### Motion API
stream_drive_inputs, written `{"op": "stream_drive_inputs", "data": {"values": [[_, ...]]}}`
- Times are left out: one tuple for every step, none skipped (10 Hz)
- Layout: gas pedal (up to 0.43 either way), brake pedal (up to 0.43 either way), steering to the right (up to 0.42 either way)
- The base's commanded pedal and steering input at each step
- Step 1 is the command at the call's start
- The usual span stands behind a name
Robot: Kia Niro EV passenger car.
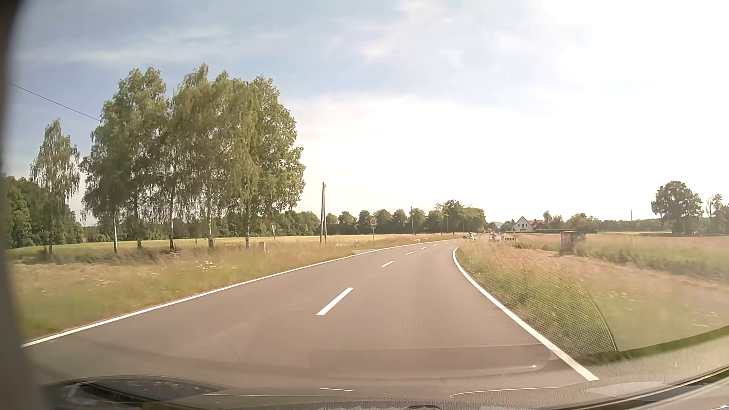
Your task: Follow the waypoints while adhering to traffic rules and regulations
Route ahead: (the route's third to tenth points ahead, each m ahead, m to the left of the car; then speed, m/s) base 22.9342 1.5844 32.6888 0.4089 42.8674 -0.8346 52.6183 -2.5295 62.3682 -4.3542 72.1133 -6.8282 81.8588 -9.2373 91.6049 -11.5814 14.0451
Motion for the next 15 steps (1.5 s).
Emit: {"op": "stream_drive_inputs", "data": {"values": [[0.000,0.244,0.019],[0.000,0.226,0.020],[0.000,0.140,0.023],[0.000,0.037,0.028],[0.000,0.000,0.030],[0.000,0.000,0.029],[0.000,0.000,0.029],[0.000,0.000,0.028],[0.000,0.000,0.027],[0.000,0.000,0.025],[0.000,0.000,0.024],[0.039,0.000,0.024],[0.110,0.000,0.024],[0.130,0.000,0.024],[0.138,0.000,0.024]]}}
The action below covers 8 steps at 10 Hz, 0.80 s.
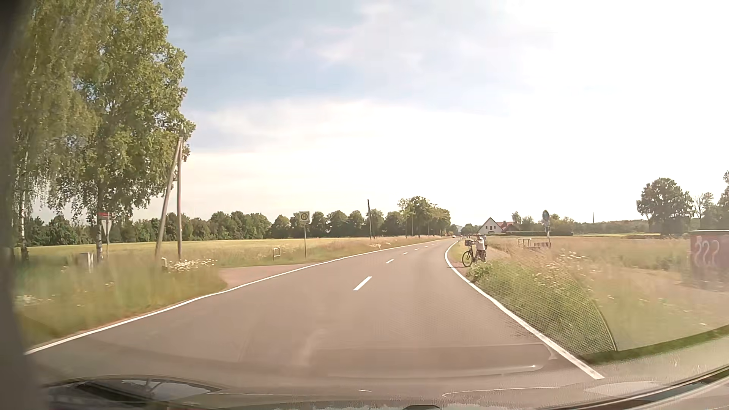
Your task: Follow the waypoints while adhering to traffic rules and regulations
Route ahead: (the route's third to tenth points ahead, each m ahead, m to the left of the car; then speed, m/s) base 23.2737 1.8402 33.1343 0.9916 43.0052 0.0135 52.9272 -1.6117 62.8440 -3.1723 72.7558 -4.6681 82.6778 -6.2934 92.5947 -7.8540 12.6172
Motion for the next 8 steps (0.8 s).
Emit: {"op": "stream_drive_inputs", "data": {"values": [[0.138,0.000,0.024],[0.150,0.000,0.024],[0.157,0.000,0.024],[0.169,0.000,0.023],[0.177,0.000,0.022],[0.189,0.000,0.019],[0.189,0.000,0.016],[0.197,0.000,0.012]]}}
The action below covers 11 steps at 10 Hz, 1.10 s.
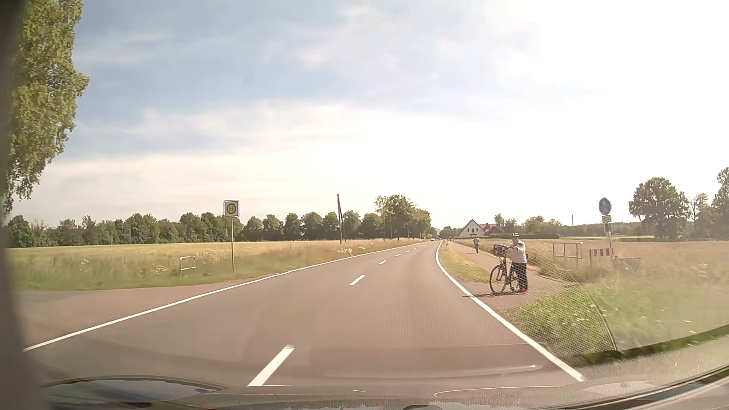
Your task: Follow the waypoints while adhering to traffic rules and regulations
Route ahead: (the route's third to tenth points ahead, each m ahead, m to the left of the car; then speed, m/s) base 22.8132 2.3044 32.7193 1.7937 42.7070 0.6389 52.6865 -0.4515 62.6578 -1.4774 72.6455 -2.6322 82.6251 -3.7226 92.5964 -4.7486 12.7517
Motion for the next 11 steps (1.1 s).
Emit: {"op": "stream_drive_inputs", "data": {"values": [[0.197,0.000,0.011],[0.209,0.000,0.010],[0.209,0.000,0.010],[0.220,0.000,0.011],[0.220,0.000,0.013],[0.220,0.000,0.015],[0.220,0.000,0.018],[0.220,0.000,0.018],[0.220,0.000,0.019],[0.220,0.000,0.019],[0.220,0.000,0.018]]}}
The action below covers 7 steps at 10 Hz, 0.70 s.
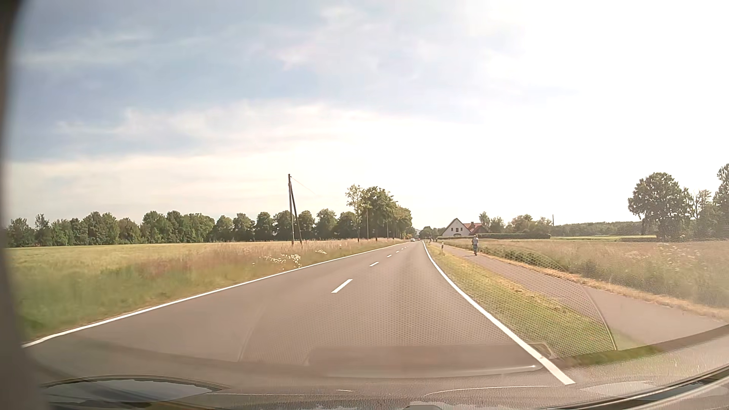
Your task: Follow the waypoints while adhering to traffic rules and regulations
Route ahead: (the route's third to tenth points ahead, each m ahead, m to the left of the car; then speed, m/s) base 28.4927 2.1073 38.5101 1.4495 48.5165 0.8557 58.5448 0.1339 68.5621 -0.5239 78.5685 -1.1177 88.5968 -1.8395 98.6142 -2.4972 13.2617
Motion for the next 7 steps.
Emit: {"op": "stream_drive_inputs", "data": {"values": [[0.220,0.000,0.017],[0.228,0.000,0.015],[0.228,0.000,0.012],[0.240,0.000,0.010],[0.248,0.000,0.009],[0.248,0.000,0.009],[0.248,0.000,0.006]]}}
